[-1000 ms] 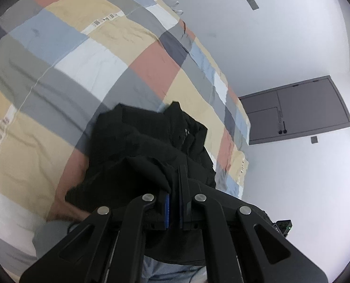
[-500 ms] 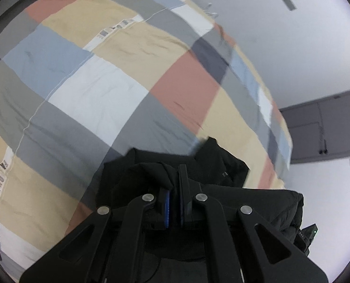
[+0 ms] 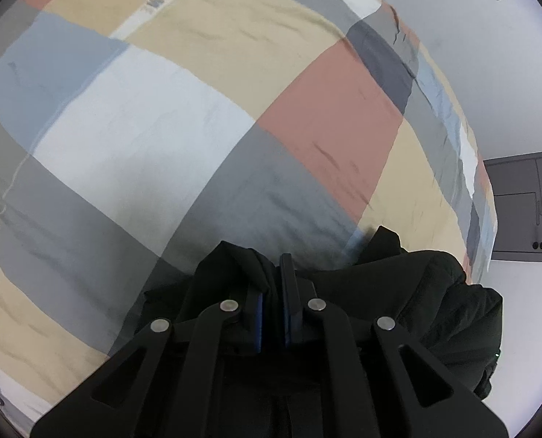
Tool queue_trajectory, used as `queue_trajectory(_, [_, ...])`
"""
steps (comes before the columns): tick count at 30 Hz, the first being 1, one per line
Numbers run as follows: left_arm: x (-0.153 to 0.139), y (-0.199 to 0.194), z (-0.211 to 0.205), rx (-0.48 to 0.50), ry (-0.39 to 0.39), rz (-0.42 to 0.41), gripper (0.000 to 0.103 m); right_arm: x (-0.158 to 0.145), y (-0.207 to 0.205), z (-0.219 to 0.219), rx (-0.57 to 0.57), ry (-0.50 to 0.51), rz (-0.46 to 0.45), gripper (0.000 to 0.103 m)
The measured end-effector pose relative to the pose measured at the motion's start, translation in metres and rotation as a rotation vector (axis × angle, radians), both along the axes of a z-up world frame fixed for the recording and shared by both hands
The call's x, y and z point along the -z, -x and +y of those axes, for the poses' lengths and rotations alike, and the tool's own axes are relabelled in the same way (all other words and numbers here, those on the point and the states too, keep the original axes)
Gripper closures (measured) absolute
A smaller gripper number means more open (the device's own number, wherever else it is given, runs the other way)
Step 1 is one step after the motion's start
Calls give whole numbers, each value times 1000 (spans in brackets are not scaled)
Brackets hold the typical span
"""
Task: Fold large clothes
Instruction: 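Lower the hem onto the collar and open both grippers, then press both grippers flat onto the folded jacket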
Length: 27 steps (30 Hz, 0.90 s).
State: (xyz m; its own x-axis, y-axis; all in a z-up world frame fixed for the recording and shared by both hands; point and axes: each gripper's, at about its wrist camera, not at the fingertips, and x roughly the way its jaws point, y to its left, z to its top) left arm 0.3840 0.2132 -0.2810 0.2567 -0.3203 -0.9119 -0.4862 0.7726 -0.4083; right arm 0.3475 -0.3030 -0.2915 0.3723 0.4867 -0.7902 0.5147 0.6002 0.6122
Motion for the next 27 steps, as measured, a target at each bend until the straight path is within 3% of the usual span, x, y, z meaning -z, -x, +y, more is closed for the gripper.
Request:
queue_trajectory(4, [-3,-1,7,10,65,26,92,-3,1,-4,2,-42,-1,90])
queue_trajectory(5, [-5,-1,8,12,89,29,87,-5,1,-6,-1,-53,-4,86])
queue_trajectory(6, [-8,0,9,13,115,25,74,-8,2,-8,4,-69,-14,80])
queue_trajectory(7, [-11,3,11,16,152,13,64,-12,3,-10,8,-89,-29,67])
queue_trajectory(8, [-18,6,14,22,190,-1,43,-17,6,-13,5,-109,-45,49])
queue_trajectory(9, [-27,9,16,23,207,-22,26,-23,9,-15,3,-120,-61,42])
queue_trajectory(10, [-36,11,18,30,209,-49,21,-29,11,-17,5,-113,-71,36])
queue_trajectory(13, [-85,22,17,103,161,-183,20,-63,18,-23,-36,-50,-120,35])
queue_trajectory(17, [-147,48,-11,207,-48,-380,20,-130,26,-5,-148,193,-247,26])
queue_trajectory(20, [-170,76,-52,306,-174,-519,19,-169,41,30,-241,346,-386,25])
queue_trajectory(23, [-160,100,-92,379,-210,-582,19,-175,63,73,-334,430,-477,25])
queue_trajectory(27, [-117,116,-133,439,-263,-564,19,-144,96,133,-431,412,-543,25])
